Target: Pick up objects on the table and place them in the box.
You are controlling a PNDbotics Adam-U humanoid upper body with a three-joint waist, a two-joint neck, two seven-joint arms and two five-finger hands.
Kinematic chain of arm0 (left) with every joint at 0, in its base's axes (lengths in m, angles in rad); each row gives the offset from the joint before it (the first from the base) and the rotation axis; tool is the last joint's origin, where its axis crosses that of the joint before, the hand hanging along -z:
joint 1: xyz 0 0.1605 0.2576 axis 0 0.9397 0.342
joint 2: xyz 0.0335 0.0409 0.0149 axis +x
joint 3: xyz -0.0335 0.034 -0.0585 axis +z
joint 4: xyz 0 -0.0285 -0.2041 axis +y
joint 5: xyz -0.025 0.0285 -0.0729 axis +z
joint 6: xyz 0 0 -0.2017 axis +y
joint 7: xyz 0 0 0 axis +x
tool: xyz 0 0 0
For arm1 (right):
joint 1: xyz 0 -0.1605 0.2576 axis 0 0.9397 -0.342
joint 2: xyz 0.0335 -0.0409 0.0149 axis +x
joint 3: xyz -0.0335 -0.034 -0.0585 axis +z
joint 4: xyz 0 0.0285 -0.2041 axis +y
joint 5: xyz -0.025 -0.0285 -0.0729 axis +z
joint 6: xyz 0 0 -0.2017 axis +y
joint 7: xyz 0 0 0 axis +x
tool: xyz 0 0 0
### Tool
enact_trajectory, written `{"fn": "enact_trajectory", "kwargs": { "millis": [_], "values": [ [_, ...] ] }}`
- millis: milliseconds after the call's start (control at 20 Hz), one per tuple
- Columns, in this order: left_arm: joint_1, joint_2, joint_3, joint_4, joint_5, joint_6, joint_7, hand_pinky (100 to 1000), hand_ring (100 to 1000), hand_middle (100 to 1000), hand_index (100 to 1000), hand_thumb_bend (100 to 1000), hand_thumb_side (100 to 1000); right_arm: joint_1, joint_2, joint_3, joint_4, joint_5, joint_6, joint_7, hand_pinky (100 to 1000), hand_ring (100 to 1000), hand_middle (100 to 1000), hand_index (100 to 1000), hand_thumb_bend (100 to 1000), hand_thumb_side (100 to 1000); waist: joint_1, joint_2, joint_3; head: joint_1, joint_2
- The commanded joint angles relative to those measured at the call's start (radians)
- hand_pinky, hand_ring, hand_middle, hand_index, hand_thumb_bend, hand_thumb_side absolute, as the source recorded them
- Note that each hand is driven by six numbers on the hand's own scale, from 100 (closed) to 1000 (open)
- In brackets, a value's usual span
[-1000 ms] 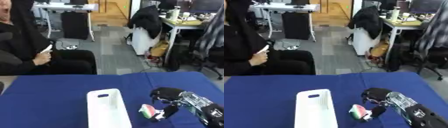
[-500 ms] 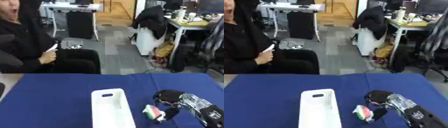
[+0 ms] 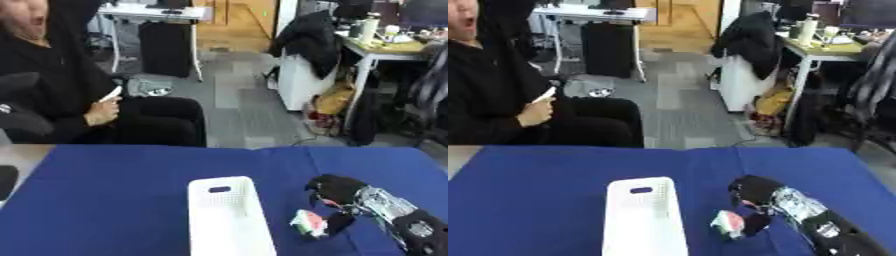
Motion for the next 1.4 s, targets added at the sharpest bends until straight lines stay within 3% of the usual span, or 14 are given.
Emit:
{"fn": "enact_trajectory", "kwargs": {
  "millis": [50, 150, 200, 250, 300, 350, 400, 600, 1050, 1100, 1150, 1200, 1300, 1400],
  "values": [
    [-0.01, 0.017, 0.005, -0.007, 0.012, -0.002, -0.005, 507, 600, 436, 717, 124, 807, -0.033, 0.001, -0.023, 0.039, 0.033, -0.016, -0.019, 1000, 1000, 920, 739, 747, 1000, 0.003, -0.012, 0.001, 0.012, 0.002],
    [-0.01, 0.017, 0.005, -0.007, 0.012, -0.002, -0.005, 507, 600, 436, 717, 125, 808, -0.04, 0.01, -0.028, 0.06, 0.045, -0.025, -0.035, 1000, 1000, 920, 739, 737, 1000, 0.003, -0.012, 0.001, 0.014, 0.003],
    [-0.01, 0.017, 0.005, -0.007, 0.013, -0.002, -0.006, 507, 600, 436, 717, 124, 809, -0.044, 0.013, -0.031, 0.067, 0.051, -0.025, -0.047, 474, 678, 696, 556, 724, 1000, 0.003, -0.012, 0.001, 0.016, 0.004],
    [-0.01, 0.016, 0.005, -0.006, 0.013, -0.002, -0.006, 507, 600, 436, 717, 124, 809, -0.048, 0.017, -0.033, 0.073, 0.058, -0.022, -0.065, 821, 919, 831, 677, 746, 1000, 0.003, -0.012, 0.002, 0.017, 0.005],
    [-0.01, 0.016, 0.005, -0.006, 0.013, -0.002, -0.006, 507, 600, 436, 717, 124, 808, -0.053, 0.021, -0.042, 0.073, 0.06, -0.014, -0.097, 100, 311, 335, 329, 683, 914, 0.004, -0.013, 0.001, 0.02, 0.005],
    [-0.01, 0.016, 0.004, -0.006, 0.014, -0.003, -0.006, 507, 600, 436, 717, 124, 808, -0.052, 0.024, -0.052, 0.075, 0.056, -0.002, -0.147, 100, 343, 371, 354, 683, 924, 0.004, -0.013, 0.002, 0.021, 0.004],
    [-0.01, 0.016, 0.005, -0.006, 0.014, -0.003, -0.006, 507, 600, 436, 717, 124, 809, -0.051, 0.024, -0.06, 0.07, 0.052, 0.007, -0.204, 100, 132, 173, 202, 677, 890, 0.004, -0.013, 0.001, 0.024, 0.004],
    [-0.011, 0.017, 0.005, -0.005, 0.014, -0.003, -0.007, 507, 600, 436, 717, 123, 810, -0.011, 0.003, -0.086, 0.047, 0.03, 0.02, -0.364, 100, 100, 100, 204, 668, 846, 0.005, -0.012, -0.001, 0.028, 0.0],
    [-0.01, 0.02, 0.005, -0.004, 0.016, -0.007, -0.008, 508, 600, 436, 717, 120, 813, 0.03, -0.029, -0.129, -0.011, -0.233, 0.038, -0.289, 100, 100, 100, 283, 643, 878, 0.005, -0.013, -0.004, 0.033, -0.007],
    [-0.01, 0.02, 0.005, -0.004, 0.016, -0.007, -0.009, 508, 600, 436, 717, 120, 813, 0.03, -0.027, -0.121, -0.008, -0.233, 0.034, -0.281, 100, 341, 359, 467, 685, 982, 0.005, -0.013, -0.003, 0.032, -0.008],
    [-0.011, 0.019, 0.004, -0.004, 0.016, -0.007, -0.009, 508, 600, 436, 717, 120, 813, 0.028, -0.022, -0.111, 0.001, -0.223, 0.024, -0.264, 100, 390, 403, 499, 687, 985, 0.005, -0.013, -0.002, 0.031, -0.009],
    [-0.011, 0.019, 0.004, -0.003, 0.017, -0.007, -0.009, 508, 600, 436, 717, 119, 814, 0.025, -0.015, -0.105, 0.016, -0.21, 0.01, -0.241, 490, 564, 581, 640, 680, 961, 0.006, -0.013, -0.001, 0.03, -0.01],
    [-0.011, 0.018, 0.004, -0.003, 0.017, -0.008, -0.01, 508, 600, 435, 717, 118, 814, 0.012, 0.009, -0.102, 0.066, -0.19, -0.016, -0.18, 660, 725, 750, 751, 674, 935, 0.006, -0.013, 0.001, 0.028, -0.011],
    [-0.011, 0.017, 0.004, -0.003, 0.017, -0.008, -0.011, 508, 600, 435, 717, 118, 815, -0.004, 0.033, -0.108, 0.105, -0.171, -0.032, -0.147, 671, 740, 763, 741, 632, 896, 0.006, -0.013, 0.002, 0.028, -0.011]
  ]
}}
